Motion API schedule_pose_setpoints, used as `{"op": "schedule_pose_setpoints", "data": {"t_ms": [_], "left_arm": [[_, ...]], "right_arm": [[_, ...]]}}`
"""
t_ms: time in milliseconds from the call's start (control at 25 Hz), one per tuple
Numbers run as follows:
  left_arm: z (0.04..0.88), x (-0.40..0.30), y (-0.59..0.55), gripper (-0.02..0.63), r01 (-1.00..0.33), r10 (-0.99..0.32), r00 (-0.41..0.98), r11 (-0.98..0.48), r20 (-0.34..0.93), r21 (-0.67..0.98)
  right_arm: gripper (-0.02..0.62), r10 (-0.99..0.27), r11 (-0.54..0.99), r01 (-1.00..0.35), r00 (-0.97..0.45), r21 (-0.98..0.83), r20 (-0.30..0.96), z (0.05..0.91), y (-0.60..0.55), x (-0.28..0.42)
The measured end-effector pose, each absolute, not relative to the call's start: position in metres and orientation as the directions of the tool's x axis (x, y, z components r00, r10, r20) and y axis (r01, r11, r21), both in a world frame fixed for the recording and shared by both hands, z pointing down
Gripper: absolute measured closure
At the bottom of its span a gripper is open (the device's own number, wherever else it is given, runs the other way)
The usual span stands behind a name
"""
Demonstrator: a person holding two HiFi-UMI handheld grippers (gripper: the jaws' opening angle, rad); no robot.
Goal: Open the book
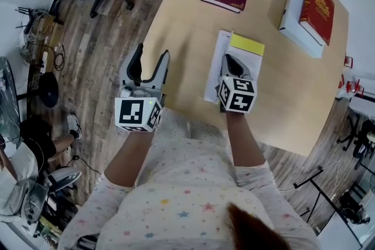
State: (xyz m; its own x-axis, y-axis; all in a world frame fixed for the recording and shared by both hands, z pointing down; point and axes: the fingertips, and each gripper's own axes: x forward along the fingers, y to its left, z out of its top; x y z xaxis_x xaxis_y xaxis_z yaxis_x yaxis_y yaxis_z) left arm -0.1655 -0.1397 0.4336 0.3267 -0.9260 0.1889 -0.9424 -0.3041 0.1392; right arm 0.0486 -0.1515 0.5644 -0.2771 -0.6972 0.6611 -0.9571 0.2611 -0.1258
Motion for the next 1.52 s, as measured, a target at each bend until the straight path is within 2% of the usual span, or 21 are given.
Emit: {"op": "schedule_pose_setpoints", "data": {"t_ms": [680, 1520], "left_arm": [[0.404, -0.133, -0.148, 0.350, -0.923, -0.911, 0.382, -0.368, 0.158, 0.110], [0.388, -0.100, -0.158, 0.350, -0.855, -0.847, 0.517, -0.506, 0.124, 0.113]], "right_arm": [[0.588, -0.737, 0.264, -0.942, -0.335, -0.206, 0.588, 0.532, -0.147, 0.075], [0.587, -0.788, 0.184, -0.967, -0.252, -0.176, 0.561, 0.507, -0.138, 0.118]]}}
